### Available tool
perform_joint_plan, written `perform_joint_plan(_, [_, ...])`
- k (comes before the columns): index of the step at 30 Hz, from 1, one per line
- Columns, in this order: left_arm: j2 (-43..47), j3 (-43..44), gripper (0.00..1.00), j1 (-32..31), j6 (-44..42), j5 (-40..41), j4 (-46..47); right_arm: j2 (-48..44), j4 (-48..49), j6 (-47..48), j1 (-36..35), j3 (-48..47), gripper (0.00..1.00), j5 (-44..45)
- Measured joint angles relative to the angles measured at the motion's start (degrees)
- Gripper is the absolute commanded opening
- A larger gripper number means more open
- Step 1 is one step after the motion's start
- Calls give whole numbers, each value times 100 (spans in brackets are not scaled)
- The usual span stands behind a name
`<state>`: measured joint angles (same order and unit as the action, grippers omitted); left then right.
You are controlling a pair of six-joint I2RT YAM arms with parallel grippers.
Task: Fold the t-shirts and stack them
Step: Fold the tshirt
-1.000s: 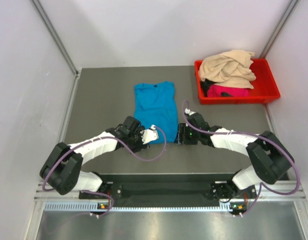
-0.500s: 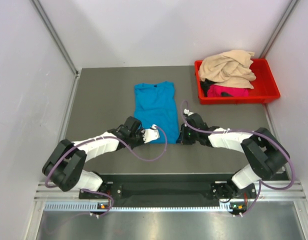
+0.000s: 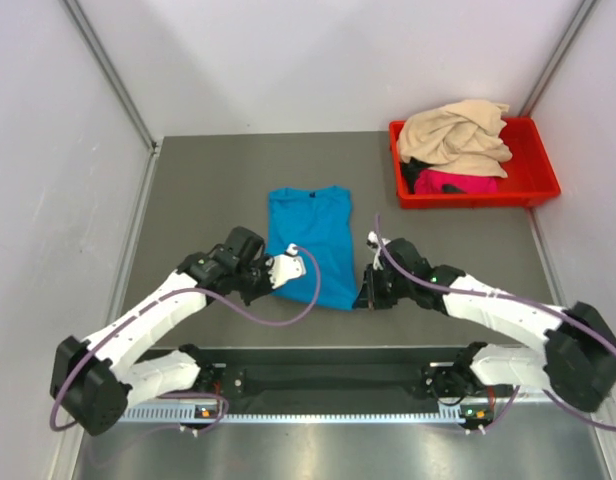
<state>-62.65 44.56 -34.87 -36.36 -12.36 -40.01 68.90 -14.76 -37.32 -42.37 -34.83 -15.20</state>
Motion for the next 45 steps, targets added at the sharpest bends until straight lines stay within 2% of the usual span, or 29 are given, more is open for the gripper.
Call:
perform_joint_plan(6, [476,656,0,-9,136,-302,-1449,-1071,-1108,-348,-678,-166,0,-131])
perform_joint_plan(11, [461,911,0,-4,345,107,-1532,-1099,-1508,-184,-435,-713,0,-105])
perform_joint_plan(16, [-380,1338,0,153,529,627,-905,-249,-1523,459,675,-1403,0,-247])
perform_joint_plan(21, [-1519,1882,0,579,649,1027,96,918,-1325,925,1342,-2164,0,-411])
perform_joint_plan(28, [-2970,2704,0,944,669,1491,911,2463,-833,1176,1858,-3156,0,-656])
perform_joint_plan(35, [-4028,3239,0,1069,667,1674,1318,3329,-555,1137,2111,-3598,0,-815])
perform_joint_plan(40, [-4369,3357,0,1167,667,1784,1491,3805,-426,1095,2164,-4037,0,-918])
perform_joint_plan(41, [-4409,3373,0,1176,667,1799,1519,3908,-402,1086,2181,-4116,2,-938])
perform_joint_plan(42, [-4463,3403,6,1187,664,1805,1552,3991,-376,1073,2197,-4177,8,-953])
perform_joint_plan(43, [-4513,3429,14,1191,664,1803,1593,4061,-361,1054,2216,-4205,18,-955])
perform_joint_plan(44, [-4572,3469,22,1191,651,1803,1641,4124,-339,1021,2240,-4214,38,-964])
perform_joint_plan(45, [-4638,3501,39,1191,632,1829,1687,4168,-350,1005,2269,-4214,43,-933])
